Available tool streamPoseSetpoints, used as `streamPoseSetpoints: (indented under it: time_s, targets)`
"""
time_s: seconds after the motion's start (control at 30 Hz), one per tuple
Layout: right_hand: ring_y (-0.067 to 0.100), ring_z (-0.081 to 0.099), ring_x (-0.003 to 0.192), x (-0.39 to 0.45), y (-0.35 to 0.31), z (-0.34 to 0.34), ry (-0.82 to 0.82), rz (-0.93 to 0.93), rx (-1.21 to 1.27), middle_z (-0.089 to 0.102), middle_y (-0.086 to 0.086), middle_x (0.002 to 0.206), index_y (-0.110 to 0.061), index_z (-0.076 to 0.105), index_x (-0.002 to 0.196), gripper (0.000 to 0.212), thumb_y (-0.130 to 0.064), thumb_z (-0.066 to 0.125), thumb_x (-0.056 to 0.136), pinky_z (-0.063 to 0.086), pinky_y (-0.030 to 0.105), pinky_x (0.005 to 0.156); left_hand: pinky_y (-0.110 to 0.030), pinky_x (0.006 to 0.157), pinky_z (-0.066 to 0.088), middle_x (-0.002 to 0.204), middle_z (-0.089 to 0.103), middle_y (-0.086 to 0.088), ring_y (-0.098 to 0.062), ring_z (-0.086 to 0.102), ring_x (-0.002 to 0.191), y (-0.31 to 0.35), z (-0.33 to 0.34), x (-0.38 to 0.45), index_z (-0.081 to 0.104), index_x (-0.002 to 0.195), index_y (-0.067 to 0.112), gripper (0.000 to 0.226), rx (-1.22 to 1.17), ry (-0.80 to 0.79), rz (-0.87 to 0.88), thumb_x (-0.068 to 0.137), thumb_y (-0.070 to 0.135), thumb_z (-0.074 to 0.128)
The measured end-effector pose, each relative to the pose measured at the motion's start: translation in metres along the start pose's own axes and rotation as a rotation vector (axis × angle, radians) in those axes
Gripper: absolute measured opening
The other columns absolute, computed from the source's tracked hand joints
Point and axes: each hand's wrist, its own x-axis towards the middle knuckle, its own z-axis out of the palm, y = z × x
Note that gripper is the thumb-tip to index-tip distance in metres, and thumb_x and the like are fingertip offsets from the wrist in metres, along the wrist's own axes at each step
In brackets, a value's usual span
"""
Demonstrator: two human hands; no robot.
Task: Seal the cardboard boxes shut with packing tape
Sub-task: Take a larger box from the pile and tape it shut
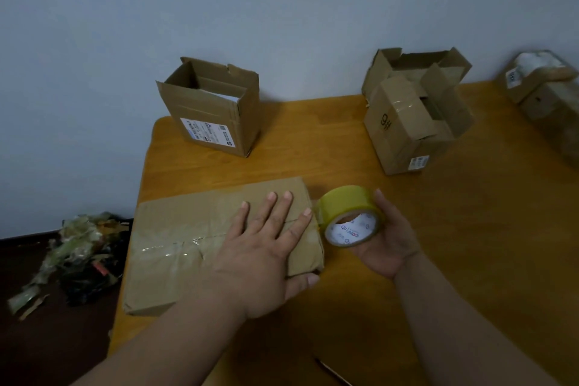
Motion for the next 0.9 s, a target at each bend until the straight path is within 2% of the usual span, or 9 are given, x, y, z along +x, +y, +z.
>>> streamPoseSetpoints:
  time_s: [0.1, 0.27, 0.37, 0.47, 0.53, 0.63, 0.7, 0.8, 0.9]
  targets:
    - [0.034, 0.064, 0.115, 0.005, -0.001, 0.001, 0.02, -0.089, -0.043, 0.063, 0.021, 0.128, -0.001, 0.063, 0.124, 0.098, -0.038, 0.099, 0.041, 0.053, 0.049, 0.096, -0.05, 0.117, -0.018, 0.154, -0.04, 0.003, -0.02, -0.037, 0.141, 0.0, -0.001, 0.0, -0.032, 0.144, 0.041, 0.093, -0.003, -0.014, 0.001, 0.077, 0.085, 0.015]
    - [0.033, 0.067, 0.097, 0.011, -0.02, 0.008, 0.095, -0.195, -0.457, 0.067, 0.021, 0.11, -0.002, 0.06, 0.114, 0.09, -0.049, 0.094, 0.045, 0.057, 0.042, 0.08, -0.049, 0.117, -0.018, 0.154, -0.039, 0.004, -0.019, -0.037, 0.142, 0.0, -0.002, -0.001, -0.032, 0.144, 0.041, 0.093, -0.007, -0.009, -0.002, 0.078, 0.085, 0.018]
    - [0.024, 0.06, 0.084, 0.011, -0.028, 0.013, 0.197, -0.229, -0.842, 0.061, 0.006, 0.087, -0.014, 0.051, 0.09, 0.058, -0.048, 0.085, 0.057, 0.046, 0.035, 0.069, -0.048, 0.117, -0.019, 0.154, -0.04, 0.004, -0.019, -0.037, 0.142, 0.0, -0.001, 0.0, -0.033, 0.143, 0.042, 0.093, -0.017, -0.009, 0.0, 0.077, 0.085, 0.016]
    - [0.016, 0.051, 0.077, 0.009, -0.022, 0.016, 0.274, -0.206, -1.215, 0.051, 0.002, 0.086, -0.015, 0.048, 0.087, 0.043, -0.042, 0.08, 0.077, 0.039, 0.028, 0.064, -0.048, 0.117, -0.019, 0.152, -0.041, 0.005, -0.019, -0.036, 0.142, 0.0, 0.0, 0.0, -0.033, 0.143, 0.042, 0.093, -0.017, -0.006, -0.002, 0.076, 0.085, 0.015]
    - [0.011, 0.053, 0.075, 0.012, -0.009, 0.018, 0.293, -0.189, -1.322, 0.054, -0.004, 0.086, -0.02, 0.05, 0.083, 0.037, -0.043, 0.079, 0.077, 0.042, 0.027, 0.061, -0.049, 0.117, -0.018, 0.152, -0.042, 0.005, -0.019, -0.036, 0.142, 0.0, 0.0, 0.0, -0.034, 0.143, 0.042, 0.093, -0.013, -0.008, -0.007, 0.078, 0.085, 0.017]
    - [0.016, 0.062, 0.084, 0.022, 0.009, 0.019, 0.369, -0.199, -1.481, 0.065, -0.003, 0.095, -0.026, 0.061, 0.092, 0.05, -0.066, 0.072, 0.063, 0.056, 0.043, 0.074, -0.05, 0.117, -0.018, 0.153, -0.041, 0.004, -0.019, -0.039, 0.141, 0.001, -0.001, 0.0, -0.035, 0.143, 0.041, 0.094, -0.005, -0.025, -0.01, 0.076, 0.085, 0.014]
    - [0.022, 0.058, 0.096, 0.023, 0.012, 0.024, 0.468, -0.165, -1.681, 0.059, -0.001, 0.106, -0.022, 0.056, 0.106, 0.069, -0.075, 0.063, 0.063, 0.053, 0.044, 0.083, -0.05, 0.117, -0.018, 0.154, -0.041, 0.003, -0.02, -0.039, 0.141, 0.001, -0.001, 0.001, -0.034, 0.144, 0.041, 0.094, 0.0, -0.024, -0.007, 0.075, 0.085, 0.013]
    - [0.025, 0.049, 0.109, 0.018, 0.009, 0.032, 0.508, -0.192, -1.915, 0.05, 0.001, 0.112, -0.024, 0.045, 0.111, 0.063, -0.073, 0.055, 0.074, 0.045, 0.044, 0.092, -0.05, 0.116, -0.019, 0.153, -0.041, 0.003, -0.02, -0.039, 0.14, 0.002, -0.001, 0.0, -0.033, 0.144, 0.04, 0.094, -0.004, -0.021, -0.011, 0.079, 0.084, 0.018]
    - [0.025, 0.048, 0.107, 0.013, 0.002, 0.037, 0.411, -0.121, -1.727, 0.048, -0.002, 0.105, -0.025, 0.043, 0.105, 0.053, -0.065, 0.048, 0.069, 0.044, 0.044, 0.088, -0.05, 0.117, -0.019, 0.154, -0.041, 0.002, -0.02, -0.039, 0.141, 0.002, -0.001, -0.001, -0.034, 0.143, 0.04, 0.095, -0.002, -0.013, -0.005, 0.082, 0.083, 0.023]
